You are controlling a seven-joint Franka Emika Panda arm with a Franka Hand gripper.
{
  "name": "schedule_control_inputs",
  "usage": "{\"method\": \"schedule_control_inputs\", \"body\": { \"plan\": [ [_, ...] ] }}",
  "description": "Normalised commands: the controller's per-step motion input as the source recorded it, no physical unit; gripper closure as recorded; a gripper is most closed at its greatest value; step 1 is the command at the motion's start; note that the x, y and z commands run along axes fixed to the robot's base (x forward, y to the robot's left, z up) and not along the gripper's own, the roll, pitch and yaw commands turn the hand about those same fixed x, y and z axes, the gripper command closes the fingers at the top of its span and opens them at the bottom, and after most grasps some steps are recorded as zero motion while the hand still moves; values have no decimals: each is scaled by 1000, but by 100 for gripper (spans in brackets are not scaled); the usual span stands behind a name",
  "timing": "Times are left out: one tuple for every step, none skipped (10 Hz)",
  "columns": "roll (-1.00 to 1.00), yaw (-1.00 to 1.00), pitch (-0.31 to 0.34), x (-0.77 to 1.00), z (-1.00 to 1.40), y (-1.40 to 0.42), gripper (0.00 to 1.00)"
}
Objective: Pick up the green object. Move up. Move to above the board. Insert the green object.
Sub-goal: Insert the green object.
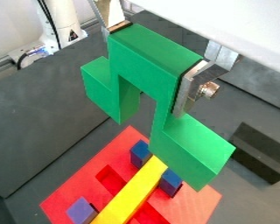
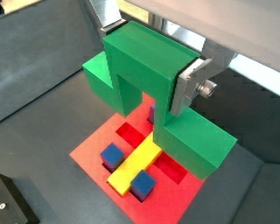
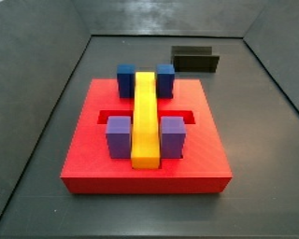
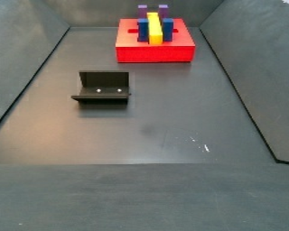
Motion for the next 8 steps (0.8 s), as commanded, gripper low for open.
{"method": "schedule_control_inputs", "body": {
  "plan": [
    [241, 63, -99, 189, -700, 0, 100],
    [247, 86, -91, 137, -709, -3, 100],
    [264, 0, -96, 0, -774, -143, 100],
    [269, 0, -80, -111, -820, -234, 100],
    [201, -17, -109, -217, -834, -277, 100],
    [40, 0, -100, -146, -614, -223, 100],
    [0, 0, -101, -66, -551, -140, 100],
    [0, 0, -93, 0, -523, -131, 100]
  ]
}}
